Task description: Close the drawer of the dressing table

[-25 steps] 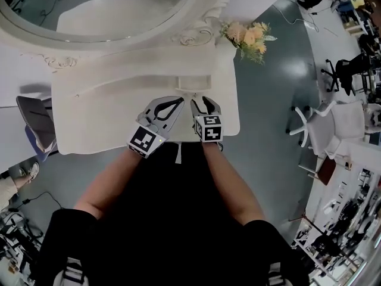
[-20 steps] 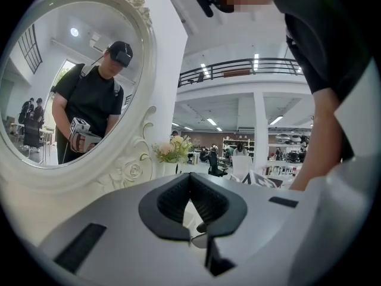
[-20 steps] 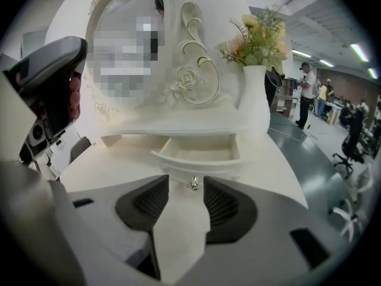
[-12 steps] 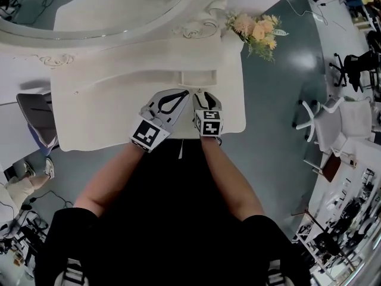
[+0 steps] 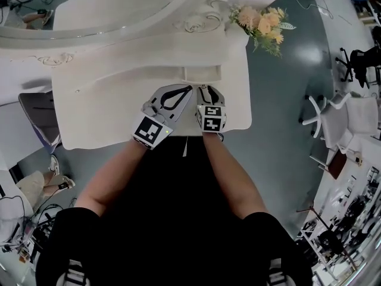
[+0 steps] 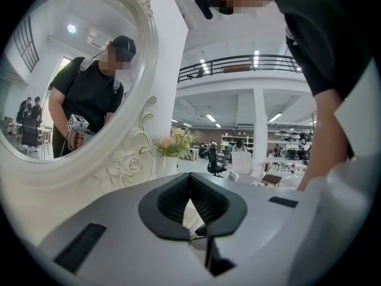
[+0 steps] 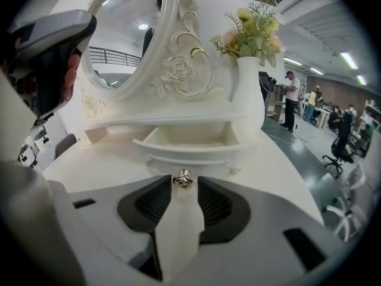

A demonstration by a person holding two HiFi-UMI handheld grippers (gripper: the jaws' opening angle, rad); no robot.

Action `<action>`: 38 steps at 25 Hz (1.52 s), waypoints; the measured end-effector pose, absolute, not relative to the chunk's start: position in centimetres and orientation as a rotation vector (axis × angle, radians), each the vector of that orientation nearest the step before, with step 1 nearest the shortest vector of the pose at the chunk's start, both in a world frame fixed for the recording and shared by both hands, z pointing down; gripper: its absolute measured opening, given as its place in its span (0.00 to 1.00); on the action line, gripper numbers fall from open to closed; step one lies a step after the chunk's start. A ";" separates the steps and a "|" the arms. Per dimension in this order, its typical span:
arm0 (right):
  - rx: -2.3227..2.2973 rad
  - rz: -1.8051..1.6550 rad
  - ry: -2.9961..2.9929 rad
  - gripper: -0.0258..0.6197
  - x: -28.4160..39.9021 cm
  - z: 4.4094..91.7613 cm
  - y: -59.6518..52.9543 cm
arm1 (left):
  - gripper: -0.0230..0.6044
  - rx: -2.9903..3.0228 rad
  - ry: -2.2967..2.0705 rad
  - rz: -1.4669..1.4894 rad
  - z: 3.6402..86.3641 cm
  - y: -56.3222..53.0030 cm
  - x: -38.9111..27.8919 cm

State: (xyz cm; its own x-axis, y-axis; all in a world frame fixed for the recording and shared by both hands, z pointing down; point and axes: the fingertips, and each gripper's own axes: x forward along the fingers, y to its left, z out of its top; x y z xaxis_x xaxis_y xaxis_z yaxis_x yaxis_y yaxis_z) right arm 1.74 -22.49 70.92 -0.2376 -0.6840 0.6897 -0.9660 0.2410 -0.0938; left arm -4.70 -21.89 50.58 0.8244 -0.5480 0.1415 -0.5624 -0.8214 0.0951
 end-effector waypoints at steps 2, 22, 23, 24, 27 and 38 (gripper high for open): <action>1.502 0.717 -2.002 0.25 1.7 71.0 -22.5 | 0.03 2.874 -0.876 0.163 50.6 -21.7 -4.8; 1.479 0.737 -2.011 0.19 1.5 70.9 -23.9 | 0.03 2.847 -0.906 0.169 51.0 -22.0 -5.4; 1.478 0.736 -2.012 0.19 1.5 70.9 -24.1 | 0.03 2.845 -0.908 0.170 51.0 -22.0 -5.5; 1.478 0.737 -2.013 0.19 1.5 70.8 -24.3 | 0.03 2.844 -0.909 0.172 51.1 -22.1 -5.5; 1.472 0.735 -2.020 0.19 1.5 70.8 -24.9 | 0.03 2.838 -0.917 0.170 51.1 -22.4 -5.5; 1.464 0.732 -2.016 0.19 1.8 70.6 -27.7 | 0.03 2.822 -0.948 0.165 51.1 -23.8 -5.5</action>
